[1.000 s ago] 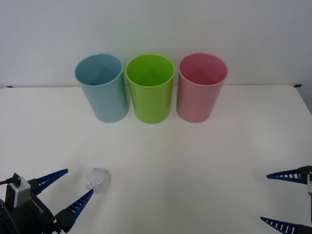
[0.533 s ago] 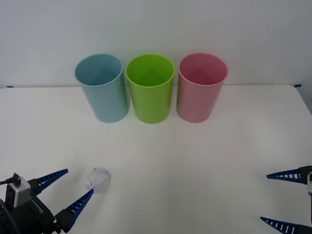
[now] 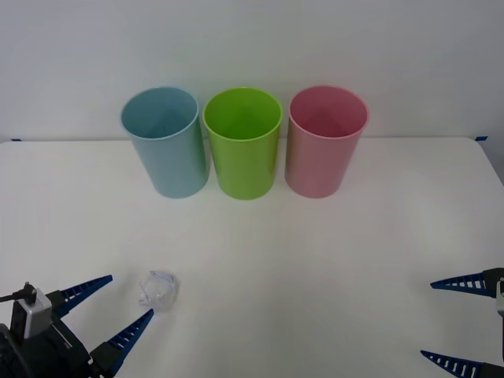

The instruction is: Put cans in the blue bin and PET bottles in the pink bin and trash in the green bin.

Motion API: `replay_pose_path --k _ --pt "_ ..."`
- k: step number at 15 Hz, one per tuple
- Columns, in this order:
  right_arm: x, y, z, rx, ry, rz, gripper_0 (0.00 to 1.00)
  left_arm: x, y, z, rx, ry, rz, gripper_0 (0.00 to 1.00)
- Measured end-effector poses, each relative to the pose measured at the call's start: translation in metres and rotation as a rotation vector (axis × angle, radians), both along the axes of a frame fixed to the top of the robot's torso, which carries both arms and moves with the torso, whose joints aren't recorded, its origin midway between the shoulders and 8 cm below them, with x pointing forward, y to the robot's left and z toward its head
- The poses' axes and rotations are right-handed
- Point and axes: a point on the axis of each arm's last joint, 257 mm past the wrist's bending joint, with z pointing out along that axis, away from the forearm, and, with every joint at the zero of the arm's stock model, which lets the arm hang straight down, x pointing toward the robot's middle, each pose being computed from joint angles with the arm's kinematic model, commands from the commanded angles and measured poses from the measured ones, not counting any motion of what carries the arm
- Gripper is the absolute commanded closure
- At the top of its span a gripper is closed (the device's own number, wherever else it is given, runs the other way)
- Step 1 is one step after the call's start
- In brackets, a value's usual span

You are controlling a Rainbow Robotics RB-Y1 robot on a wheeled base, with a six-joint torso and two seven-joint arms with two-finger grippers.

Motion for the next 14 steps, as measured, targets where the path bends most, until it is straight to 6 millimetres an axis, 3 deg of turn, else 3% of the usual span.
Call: replay_pose_path --k 4,8,14 --pt "0.0 0.0 0.0 0.0 0.0 0.0 0.0 0.002 -0.008 0.009 0.033 -0.046 -0.005 0.0" --pt "0.0 0.0 0.0 0.0 0.0 0.0 0.0 0.009 -0.006 0.001 0.13 -0.045 0.042 0.0" --pt "0.0 0.0 0.0 0.0 0.0 0.0 0.0 0.008 0.011 -0.009 0.22 0.058 0.1 0.0"
